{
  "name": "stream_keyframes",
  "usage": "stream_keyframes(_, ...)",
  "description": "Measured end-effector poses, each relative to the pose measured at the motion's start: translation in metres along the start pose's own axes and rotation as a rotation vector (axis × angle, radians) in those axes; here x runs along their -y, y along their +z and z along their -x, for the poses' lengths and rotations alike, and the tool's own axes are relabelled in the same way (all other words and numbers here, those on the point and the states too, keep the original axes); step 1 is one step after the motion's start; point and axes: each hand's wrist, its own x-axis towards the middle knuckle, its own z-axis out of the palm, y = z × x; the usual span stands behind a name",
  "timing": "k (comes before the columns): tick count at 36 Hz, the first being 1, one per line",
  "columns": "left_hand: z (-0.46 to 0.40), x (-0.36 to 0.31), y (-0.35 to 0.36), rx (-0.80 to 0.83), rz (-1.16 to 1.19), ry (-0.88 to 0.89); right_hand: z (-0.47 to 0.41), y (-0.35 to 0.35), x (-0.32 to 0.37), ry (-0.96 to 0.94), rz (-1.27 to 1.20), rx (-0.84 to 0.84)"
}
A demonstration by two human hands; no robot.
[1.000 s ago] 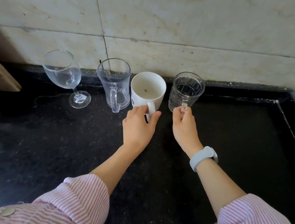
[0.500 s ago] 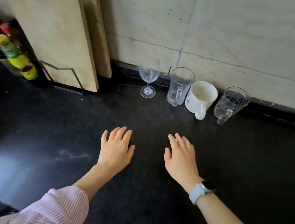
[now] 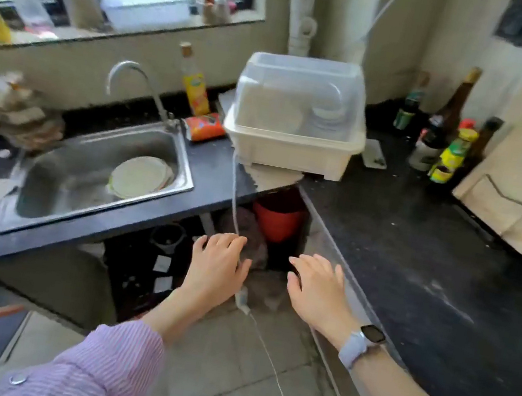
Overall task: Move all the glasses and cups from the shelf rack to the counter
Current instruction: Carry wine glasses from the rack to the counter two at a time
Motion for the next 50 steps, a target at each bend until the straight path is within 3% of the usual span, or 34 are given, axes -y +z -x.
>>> stream_keyframes(9, 0.136, 0.244, -0.116, -0.235, -0.046, -0.481, -0.035, 0.083, 0.273, -0.526, 0.014, 0.142)
stream_keyframes(21, 0.210, 0.433, -0.211, -0.517, -0.075, -0.828, -0.089, 0.132, 0.516, -0.970, 0.043, 0.112)
stream_keyframes(30, 0.184, 0.581, -0.290, -0.601, -0.092, -0.864, -0.172, 0.158, 0.688, -1.081, -0.055, 0.135)
stream_keyframes(37, 0.152, 0.684, -0.351, -0.750, 0.031, -0.839, -0.231, 0.176, 0.799, -1.091, -0.134, 0.118)
stream_keyframes(50, 0.096, 0.877, -0.388, -0.838, 0.219, -0.769, -0.318, 0.235, 0.951, -0.961, -0.309, 0.114)
